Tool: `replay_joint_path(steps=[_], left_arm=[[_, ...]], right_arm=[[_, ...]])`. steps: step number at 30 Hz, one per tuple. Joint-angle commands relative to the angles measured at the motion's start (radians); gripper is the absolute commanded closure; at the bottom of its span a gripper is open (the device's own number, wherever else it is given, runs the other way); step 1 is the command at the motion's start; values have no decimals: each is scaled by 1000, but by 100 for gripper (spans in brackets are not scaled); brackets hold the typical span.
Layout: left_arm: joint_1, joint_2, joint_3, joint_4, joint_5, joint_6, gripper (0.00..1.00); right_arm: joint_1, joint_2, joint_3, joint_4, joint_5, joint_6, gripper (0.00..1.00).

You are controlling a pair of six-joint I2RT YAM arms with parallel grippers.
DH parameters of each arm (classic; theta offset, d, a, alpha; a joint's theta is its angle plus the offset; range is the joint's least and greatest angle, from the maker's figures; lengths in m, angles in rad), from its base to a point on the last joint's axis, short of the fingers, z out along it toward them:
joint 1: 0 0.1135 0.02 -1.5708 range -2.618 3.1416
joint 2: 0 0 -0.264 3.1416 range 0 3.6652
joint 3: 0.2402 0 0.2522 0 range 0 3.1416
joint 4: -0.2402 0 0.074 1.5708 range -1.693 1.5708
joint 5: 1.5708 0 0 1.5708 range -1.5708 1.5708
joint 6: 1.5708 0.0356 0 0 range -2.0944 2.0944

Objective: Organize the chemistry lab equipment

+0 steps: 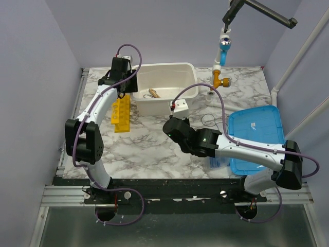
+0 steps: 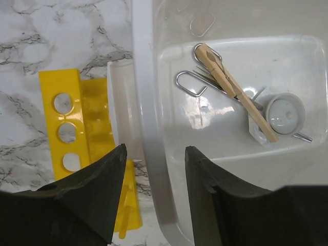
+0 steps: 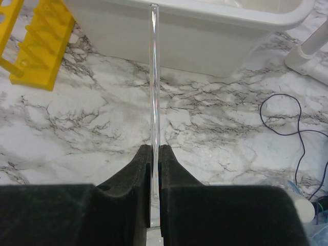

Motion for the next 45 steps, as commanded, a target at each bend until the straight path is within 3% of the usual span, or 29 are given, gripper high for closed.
replay_joint_path(steps=[1,7,13,18,25,34,36,45], left_arm=[[-20,14,9,-32,-20,12,51],[-35,52,22,-80,-8,22,62],[-46,17,-26,-109,-10,19,87],[-50,-27,-29,-167,6,9,98],[-54,-170,-144,-199,29,-56,100],[-78,-360,-338,-179,81,-166,100],[-82,-380,-354,-184,81,-169,96],[-83,-425,-373,-189,103,-157,45]], right_arm=[[-3,-47,-30,27,37,35,99],[-6,-32,11,25,20,-19,99],[-19,-36,92,-3,-38,-63,99],[-36,-46,138,-1,-57,-114,99],[-76,-11,211,13,-91,-208,99],[-217,82,280,91,-298,-374,99],[-237,109,303,94,-339,-419,99],[-322,192,286,135,-672,-625,99]])
